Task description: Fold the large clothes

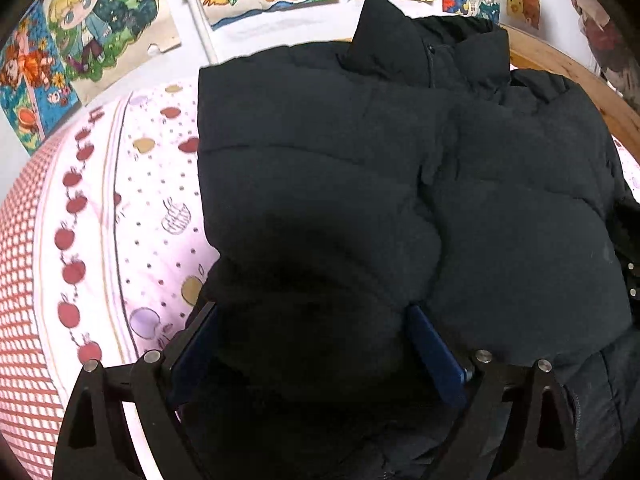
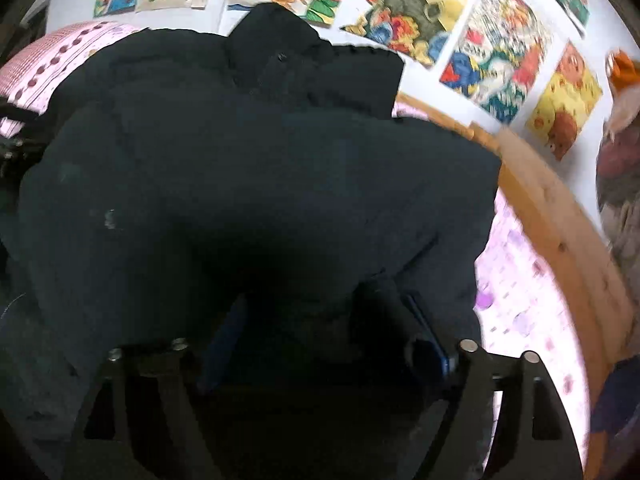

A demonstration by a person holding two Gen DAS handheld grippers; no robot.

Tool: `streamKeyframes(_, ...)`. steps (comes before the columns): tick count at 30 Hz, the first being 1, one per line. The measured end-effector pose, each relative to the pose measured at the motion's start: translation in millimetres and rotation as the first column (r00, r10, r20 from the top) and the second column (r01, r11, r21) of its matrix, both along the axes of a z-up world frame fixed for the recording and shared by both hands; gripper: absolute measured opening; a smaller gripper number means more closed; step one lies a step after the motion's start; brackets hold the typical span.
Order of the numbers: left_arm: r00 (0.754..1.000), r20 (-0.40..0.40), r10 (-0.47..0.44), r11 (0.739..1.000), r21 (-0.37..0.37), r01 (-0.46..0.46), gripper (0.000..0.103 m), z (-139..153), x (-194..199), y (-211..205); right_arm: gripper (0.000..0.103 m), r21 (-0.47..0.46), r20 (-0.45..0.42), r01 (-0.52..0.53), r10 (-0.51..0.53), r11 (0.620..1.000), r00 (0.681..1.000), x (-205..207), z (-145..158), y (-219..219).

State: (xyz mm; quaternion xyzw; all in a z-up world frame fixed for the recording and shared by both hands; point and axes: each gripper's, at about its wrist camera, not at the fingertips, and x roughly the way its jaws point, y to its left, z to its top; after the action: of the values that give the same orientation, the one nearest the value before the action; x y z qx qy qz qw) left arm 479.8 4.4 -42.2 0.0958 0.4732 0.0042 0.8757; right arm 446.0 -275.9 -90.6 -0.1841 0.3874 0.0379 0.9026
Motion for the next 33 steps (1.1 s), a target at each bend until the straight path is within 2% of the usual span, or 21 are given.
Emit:
streamKeyframes(10,1.000,0.029,0.009,1.000,0.016,-0.010,0.102,-15.7,-8.6,-5.5,0.089,0.068,0.008,0.024,-0.025,0.997,1.000,3.4,-20.8,-9.8)
streamKeyframes(14,1.000,0.000,-0.005,1.000,-0.015,0.005,0.102,-7.4,-9.6,-0.4,0.090,0.089,0.037,0.026,-0.029,0.996,0.999,2.6,-26.4,-12.9)
streamKeyframes(17,1.000,-0.002,-0.001,0.999,-0.054,0.001,0.102,6.5,-3.9,9.4,0.091,0.099,0.017,0.025,-0.027,0.995,0.999,5.7,-24.9,-13.8)
streamKeyframes(20,0.999,0.034,0.020,0.989,-0.145,-0.015,0.102,29.0,0.6,22.7,0.091,0.165,-0.067,0.015,-0.004,0.986,0.998,12.3,-7.3,-23.2)
streamKeyframes(22,0.997,0.068,0.028,0.981,-0.193,-0.014,0.102,50.9,7.3,25.5,0.091,0.274,-0.120,0.004,0.030,0.962,0.992,19.4,18.6,-34.7)
streamKeyframes(24,0.994,0.107,0.036,0.978,-0.206,-0.013,0.102,73.5,17.3,25.3,0.091,0.377,-0.105,-0.001,0.044,0.926,0.993,33.7,53.8,-45.9)
streamKeyframes(28,0.975,0.214,0.060,0.977,-0.212,-0.013,0.102,119.2,48.9,13.2,0.091,0.456,-0.016,-0.010,0.020,0.890,1.000,93.1,111.6,-50.4)
streamKeyframes(31,0.953,0.288,0.096,0.969,-0.245,-0.024,0.102,140.1,86.0,3.2,0.091,0.464,0.009,0.030,-0.038,0.885,0.999,148.7,122.1,-44.6)
streamKeyframes(33,0.950,0.292,0.114,0.961,-0.274,-0.031,0.102,139.3,112.5,-1.8,0.091,0.515,-0.003,0.079,-0.091,0.853,0.996,179.6,117.8,-47.8)
